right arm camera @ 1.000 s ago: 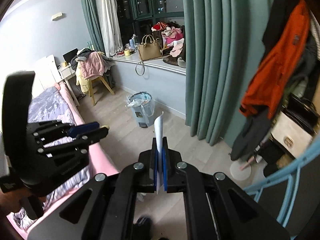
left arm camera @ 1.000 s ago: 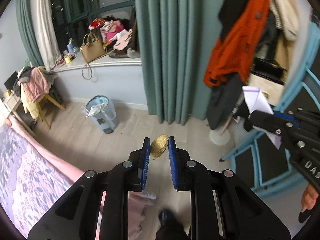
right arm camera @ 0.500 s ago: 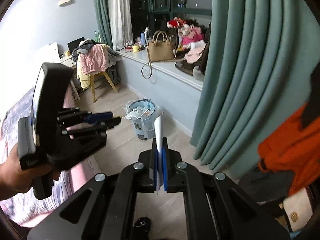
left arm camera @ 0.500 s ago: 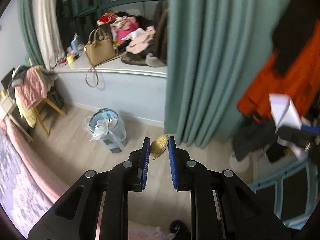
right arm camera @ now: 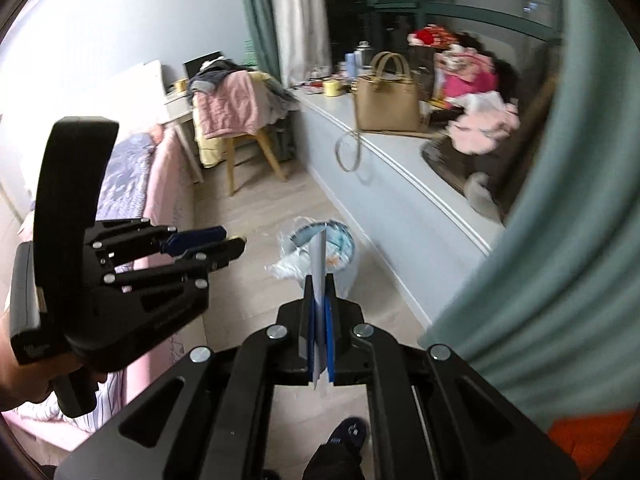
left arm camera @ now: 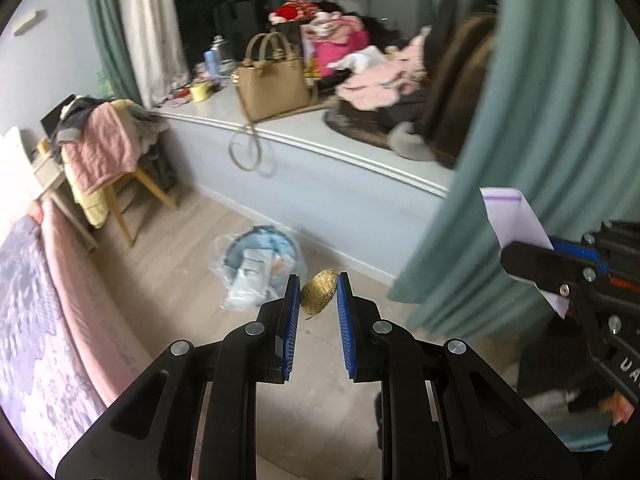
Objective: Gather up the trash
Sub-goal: 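Bring both held items over the blue-rimmed trash bin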
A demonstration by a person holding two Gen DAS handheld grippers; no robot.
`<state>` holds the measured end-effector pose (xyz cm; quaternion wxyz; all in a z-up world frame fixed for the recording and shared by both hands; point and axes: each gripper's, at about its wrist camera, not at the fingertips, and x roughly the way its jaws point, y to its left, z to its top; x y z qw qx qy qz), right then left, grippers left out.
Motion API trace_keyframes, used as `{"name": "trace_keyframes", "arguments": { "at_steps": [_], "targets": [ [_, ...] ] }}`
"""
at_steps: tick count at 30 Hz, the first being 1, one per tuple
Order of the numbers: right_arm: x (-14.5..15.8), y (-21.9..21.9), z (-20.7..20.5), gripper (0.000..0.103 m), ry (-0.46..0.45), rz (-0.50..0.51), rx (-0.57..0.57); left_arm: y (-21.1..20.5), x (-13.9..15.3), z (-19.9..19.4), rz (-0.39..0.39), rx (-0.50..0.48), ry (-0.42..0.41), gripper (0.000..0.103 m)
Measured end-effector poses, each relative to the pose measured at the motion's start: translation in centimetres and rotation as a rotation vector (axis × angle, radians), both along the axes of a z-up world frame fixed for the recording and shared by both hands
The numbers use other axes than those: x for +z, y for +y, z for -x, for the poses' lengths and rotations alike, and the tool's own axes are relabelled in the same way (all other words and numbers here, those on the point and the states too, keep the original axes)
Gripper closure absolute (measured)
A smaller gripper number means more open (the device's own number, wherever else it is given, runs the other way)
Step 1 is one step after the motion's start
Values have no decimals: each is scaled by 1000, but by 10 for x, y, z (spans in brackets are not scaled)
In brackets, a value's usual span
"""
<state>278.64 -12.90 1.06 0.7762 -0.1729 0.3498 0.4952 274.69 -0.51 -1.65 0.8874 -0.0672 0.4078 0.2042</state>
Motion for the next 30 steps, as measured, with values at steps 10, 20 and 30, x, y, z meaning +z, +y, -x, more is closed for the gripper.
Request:
{"name": "trace_keyframes", "arguments": {
  "at_steps": [10,20,30],
  "targets": [
    [-8,104,-79,97,28,27,191,80,9,-54,-6,191,20,86],
    [-34,227,-107,97,2,114,265,204,-36,-97,57,272,24,86],
    [-76,313,-127,97,59,201,262,297,-75,-125,112,274,92,86]
  ]
}}
